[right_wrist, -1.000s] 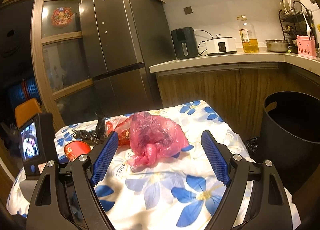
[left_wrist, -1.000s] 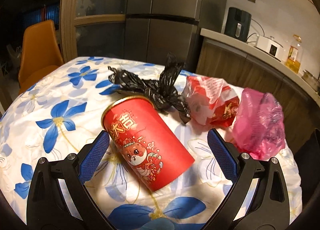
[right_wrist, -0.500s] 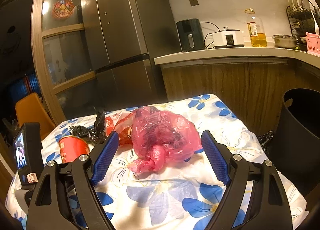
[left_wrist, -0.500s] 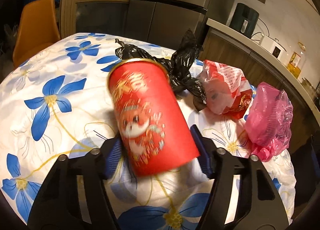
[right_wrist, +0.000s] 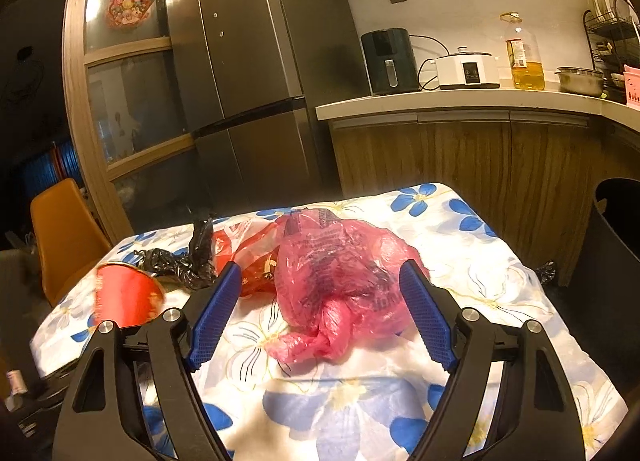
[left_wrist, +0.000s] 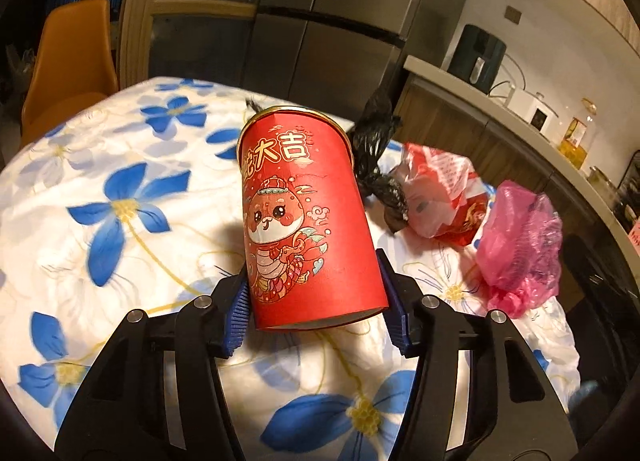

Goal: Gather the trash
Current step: 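Grasp the red can with the left tool while the right tool grasps the pink bag, then lift the red can and pink bag and carry both over the black bin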

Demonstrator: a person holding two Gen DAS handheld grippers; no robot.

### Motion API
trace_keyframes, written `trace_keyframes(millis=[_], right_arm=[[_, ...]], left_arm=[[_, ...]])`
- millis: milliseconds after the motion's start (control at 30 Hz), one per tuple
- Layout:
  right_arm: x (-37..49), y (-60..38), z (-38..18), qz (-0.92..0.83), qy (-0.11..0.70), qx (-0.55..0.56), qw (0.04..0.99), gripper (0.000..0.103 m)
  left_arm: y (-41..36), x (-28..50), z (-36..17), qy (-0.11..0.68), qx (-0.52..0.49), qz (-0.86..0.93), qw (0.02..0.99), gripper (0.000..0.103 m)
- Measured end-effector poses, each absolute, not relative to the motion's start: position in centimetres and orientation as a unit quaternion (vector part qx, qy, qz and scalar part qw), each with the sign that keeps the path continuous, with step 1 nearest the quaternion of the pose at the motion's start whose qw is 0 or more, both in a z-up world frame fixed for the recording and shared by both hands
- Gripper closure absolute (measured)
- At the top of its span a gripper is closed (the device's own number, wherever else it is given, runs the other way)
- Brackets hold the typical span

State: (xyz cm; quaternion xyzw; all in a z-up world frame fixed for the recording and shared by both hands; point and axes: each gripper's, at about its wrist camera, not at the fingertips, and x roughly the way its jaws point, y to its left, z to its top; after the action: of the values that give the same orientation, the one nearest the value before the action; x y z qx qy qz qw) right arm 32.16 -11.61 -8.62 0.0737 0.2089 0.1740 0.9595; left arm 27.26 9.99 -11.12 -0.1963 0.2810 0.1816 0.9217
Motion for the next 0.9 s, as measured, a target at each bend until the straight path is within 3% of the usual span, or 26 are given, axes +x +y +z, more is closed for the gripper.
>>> trace_keyframes(millis=[167, 333, 433, 567, 600, 900], right_arm=[[33.5, -10.5, -9.2, 0.171, 0.223, 0.071, 0.957, 0.03], [34.9, -9.5, -10.0, 0.178, 0.251, 0.073, 0.949, 0.044], [35.4, -9.1, -10.6, 0.183, 0.271, 0.067, 0.943, 0.071], [35.6, -9.4, -10.9, 0.19, 0.279, 0.074, 0.938, 0.09], [35.5, -9.4, -10.8, 0.193, 0.278, 0.073, 0.938, 0.1], [32.7, -11.1, -9.2, 0.189, 0.249, 0.08, 0.947, 0.1]], left_arm=[[10.0, 25.5, -9.7, 0.258, -0.18, 0.183, 0.931, 0.048], [10.0, 24.8, -9.0, 0.249, -0.165, 0.183, 0.937, 0.048], [10.0, 24.7, -8.9, 0.25, -0.166, 0.181, 0.937, 0.048], [9.9, 24.5, -8.9, 0.252, -0.164, 0.179, 0.937, 0.048], [9.9, 24.5, -8.9, 0.253, -0.164, 0.18, 0.936, 0.048], [9.6, 24.1, -8.4, 0.252, -0.155, 0.181, 0.938, 0.048]])
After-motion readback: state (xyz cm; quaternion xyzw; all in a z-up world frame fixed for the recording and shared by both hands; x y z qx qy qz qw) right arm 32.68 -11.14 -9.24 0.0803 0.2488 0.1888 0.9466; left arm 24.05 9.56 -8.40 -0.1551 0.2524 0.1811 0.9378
